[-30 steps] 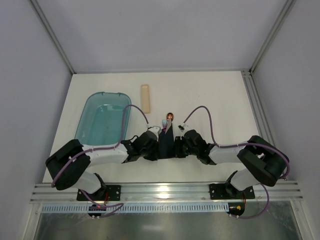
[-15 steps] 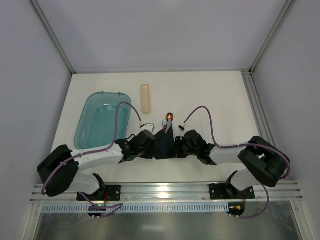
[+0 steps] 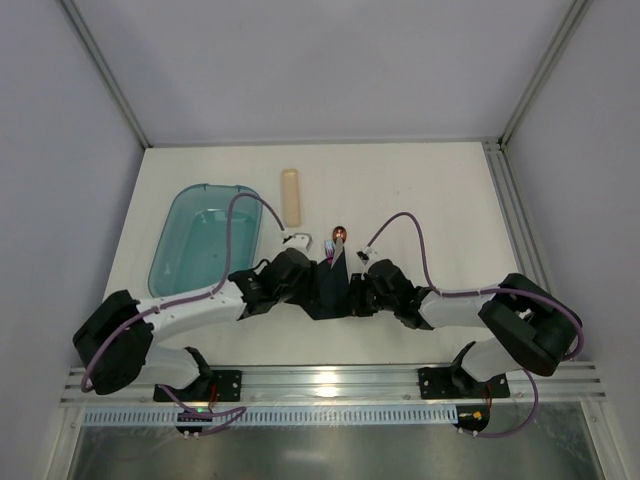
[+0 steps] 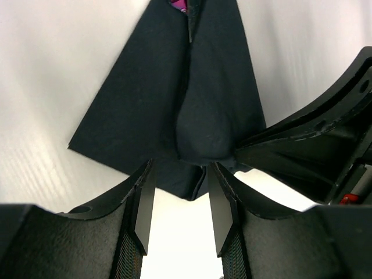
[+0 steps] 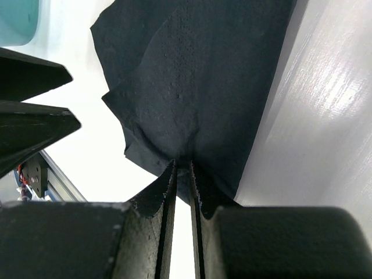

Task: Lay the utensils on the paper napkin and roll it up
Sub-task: Roll the napkin at the center of the board.

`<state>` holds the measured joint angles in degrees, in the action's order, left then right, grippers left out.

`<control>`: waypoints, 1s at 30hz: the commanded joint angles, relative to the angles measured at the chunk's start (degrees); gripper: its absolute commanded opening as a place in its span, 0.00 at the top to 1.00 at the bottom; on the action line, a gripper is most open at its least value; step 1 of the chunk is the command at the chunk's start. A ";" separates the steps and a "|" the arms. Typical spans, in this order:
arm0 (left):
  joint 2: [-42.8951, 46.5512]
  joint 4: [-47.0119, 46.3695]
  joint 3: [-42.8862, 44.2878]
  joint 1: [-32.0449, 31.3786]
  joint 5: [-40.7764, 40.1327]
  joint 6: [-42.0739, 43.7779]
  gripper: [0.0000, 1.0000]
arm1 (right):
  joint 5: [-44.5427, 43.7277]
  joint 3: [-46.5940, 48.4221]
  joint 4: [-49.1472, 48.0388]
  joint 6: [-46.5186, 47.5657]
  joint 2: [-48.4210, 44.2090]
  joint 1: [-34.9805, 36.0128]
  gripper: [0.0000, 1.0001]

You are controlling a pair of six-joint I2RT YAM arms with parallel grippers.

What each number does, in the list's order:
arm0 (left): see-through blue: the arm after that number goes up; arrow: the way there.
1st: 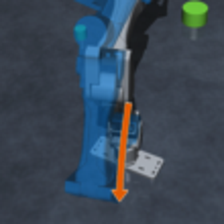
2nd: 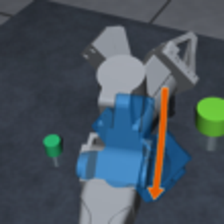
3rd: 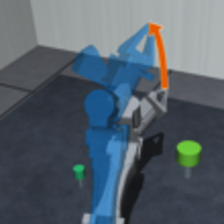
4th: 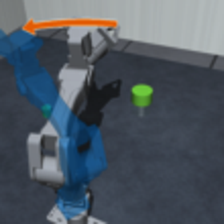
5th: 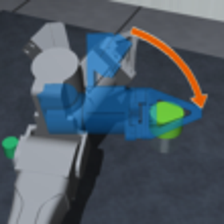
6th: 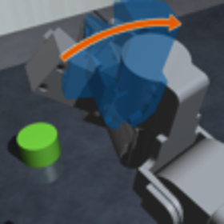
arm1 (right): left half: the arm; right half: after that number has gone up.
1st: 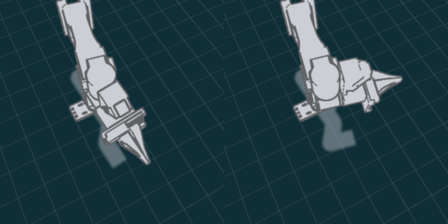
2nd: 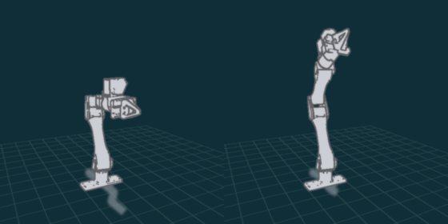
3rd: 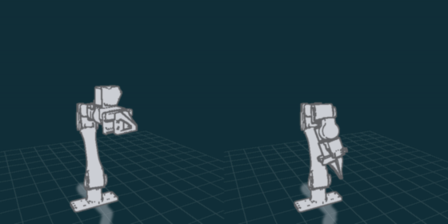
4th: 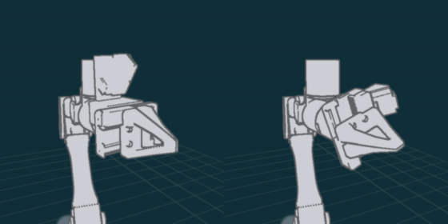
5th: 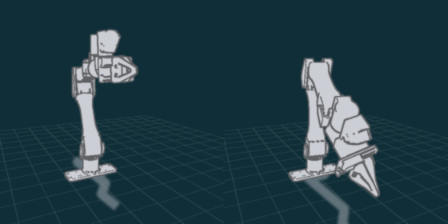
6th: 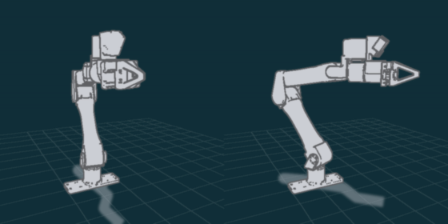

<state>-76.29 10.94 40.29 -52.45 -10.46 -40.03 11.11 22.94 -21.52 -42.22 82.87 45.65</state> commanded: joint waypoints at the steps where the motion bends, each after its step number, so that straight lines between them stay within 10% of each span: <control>1: -3.58 -4.53 3.03 0.06 2.11 3.64 0.56 | -0.74 1.32 0.51 1.17 -0.52 0.32 0.84; 15: -13.79 -1.81 5.32 0.06 -2.11 4.53 0.63 | -1.09 0.44 0.42 0.82 -1.57 0.41 0.84; 30: -4.56 -4.96 7.87 0.06 5.27 3.81 0.72 | -1.36 0.79 0.51 0.56 -1.40 0.67 0.84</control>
<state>-80.38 8.95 46.78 -52.45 -7.75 -36.86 10.90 23.00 -20.95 -42.24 82.50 45.80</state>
